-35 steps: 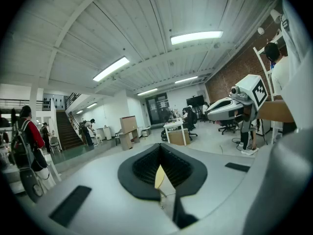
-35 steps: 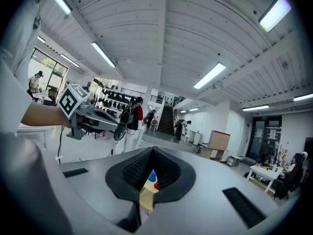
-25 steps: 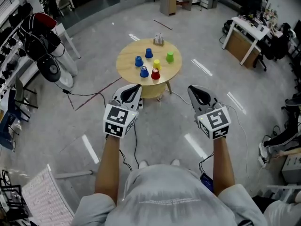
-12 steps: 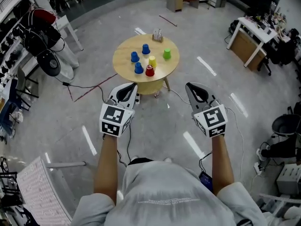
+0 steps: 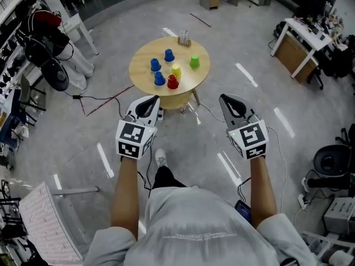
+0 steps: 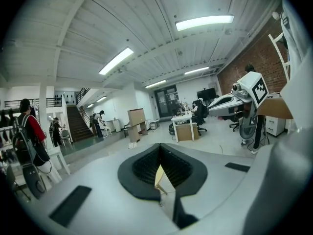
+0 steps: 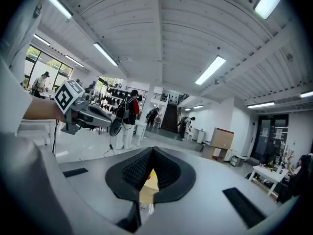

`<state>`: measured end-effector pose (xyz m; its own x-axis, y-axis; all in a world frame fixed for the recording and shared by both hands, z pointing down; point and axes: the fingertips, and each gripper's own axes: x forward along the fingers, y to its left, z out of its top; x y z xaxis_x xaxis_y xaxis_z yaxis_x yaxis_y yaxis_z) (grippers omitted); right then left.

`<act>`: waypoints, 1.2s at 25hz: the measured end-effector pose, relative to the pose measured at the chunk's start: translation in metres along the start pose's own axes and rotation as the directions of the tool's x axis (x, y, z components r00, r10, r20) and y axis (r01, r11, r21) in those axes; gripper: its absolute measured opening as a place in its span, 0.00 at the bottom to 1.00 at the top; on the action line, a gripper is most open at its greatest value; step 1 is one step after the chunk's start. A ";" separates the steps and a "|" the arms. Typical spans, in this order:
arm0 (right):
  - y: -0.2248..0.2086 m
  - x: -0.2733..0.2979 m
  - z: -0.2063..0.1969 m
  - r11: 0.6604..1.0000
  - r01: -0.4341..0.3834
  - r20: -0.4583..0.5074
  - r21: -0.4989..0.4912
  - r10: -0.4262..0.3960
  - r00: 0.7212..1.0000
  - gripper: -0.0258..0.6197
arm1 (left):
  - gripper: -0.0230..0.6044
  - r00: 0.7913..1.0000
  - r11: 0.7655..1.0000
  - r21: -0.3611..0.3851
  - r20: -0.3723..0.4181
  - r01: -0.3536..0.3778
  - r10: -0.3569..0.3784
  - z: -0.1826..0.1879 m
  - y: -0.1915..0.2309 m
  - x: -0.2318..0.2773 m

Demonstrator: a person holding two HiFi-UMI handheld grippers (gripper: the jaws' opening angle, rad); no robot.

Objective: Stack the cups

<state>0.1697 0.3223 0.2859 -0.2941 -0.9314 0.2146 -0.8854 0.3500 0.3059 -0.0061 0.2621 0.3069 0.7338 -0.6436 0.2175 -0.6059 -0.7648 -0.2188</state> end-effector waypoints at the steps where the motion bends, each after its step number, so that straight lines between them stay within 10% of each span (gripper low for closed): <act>1: -0.001 0.005 -0.003 1.000 -0.004 -0.008 0.001 0.004 1.000 0.08 | 0.06 1.000 1.000 -0.005 -0.005 0.003 -0.003 -0.004 0.003 0.005; 30: -0.084 0.356 0.003 0.998 0.029 -0.164 0.053 -0.020 0.986 0.08 | 0.09 0.981 0.982 -0.065 -0.066 0.177 -0.181 -0.083 0.279 0.239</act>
<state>0.1385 -0.0393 0.3335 -0.2135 -0.9089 0.3582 -0.9113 0.3174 0.2622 -0.0256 -0.1075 0.3770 0.8095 -0.4953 0.3153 -0.4855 -0.8667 -0.1150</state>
